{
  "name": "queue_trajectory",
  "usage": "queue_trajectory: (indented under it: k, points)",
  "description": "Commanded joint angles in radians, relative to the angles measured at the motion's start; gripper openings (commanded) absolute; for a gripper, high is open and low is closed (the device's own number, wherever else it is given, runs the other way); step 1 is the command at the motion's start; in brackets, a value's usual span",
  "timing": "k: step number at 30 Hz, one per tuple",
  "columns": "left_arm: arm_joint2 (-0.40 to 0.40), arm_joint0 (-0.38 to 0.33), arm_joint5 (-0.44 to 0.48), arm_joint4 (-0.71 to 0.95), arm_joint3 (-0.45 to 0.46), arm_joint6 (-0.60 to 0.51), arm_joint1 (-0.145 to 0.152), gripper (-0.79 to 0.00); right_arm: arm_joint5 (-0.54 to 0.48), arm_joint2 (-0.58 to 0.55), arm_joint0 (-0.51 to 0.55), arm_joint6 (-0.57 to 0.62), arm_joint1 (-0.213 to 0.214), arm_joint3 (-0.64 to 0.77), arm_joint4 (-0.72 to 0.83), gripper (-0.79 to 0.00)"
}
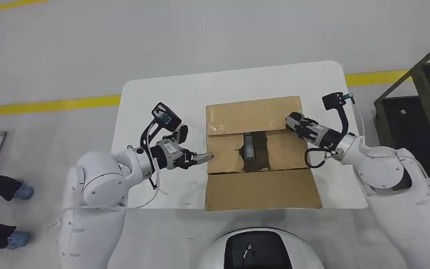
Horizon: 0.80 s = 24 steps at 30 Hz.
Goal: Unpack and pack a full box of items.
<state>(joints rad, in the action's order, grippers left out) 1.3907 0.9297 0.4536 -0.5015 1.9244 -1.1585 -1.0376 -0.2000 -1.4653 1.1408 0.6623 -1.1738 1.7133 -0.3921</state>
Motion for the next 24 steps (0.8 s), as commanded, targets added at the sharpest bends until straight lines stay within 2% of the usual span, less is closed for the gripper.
queue_trajectory:
  k: [1, 5, 16, 24]
  points:
    - [0.009, -0.003, 0.037, -0.001, -0.006, -0.029, 0.006, 0.000, 0.009, 0.003, 0.002, -0.011, 0.000, 0.000, -0.003, -0.785]
    - [0.035, 0.008, 0.121, -0.015, 0.001, -0.087, 0.023, 0.000, 0.014, 0.009, 0.007, -0.035, 0.002, 0.007, -0.027, -0.785]
    - [-0.035, 0.159, 0.207, -0.179, 0.016, -0.001, 0.128, 0.000, -0.008, 0.041, 0.029, -0.097, 0.004, 0.014, -0.110, -0.785]
    - [-0.093, 0.129, 0.251, -0.160, 0.028, 0.049, 0.143, 0.000, -0.007, 0.051, 0.035, -0.103, 0.006, 0.019, -0.117, -0.785]
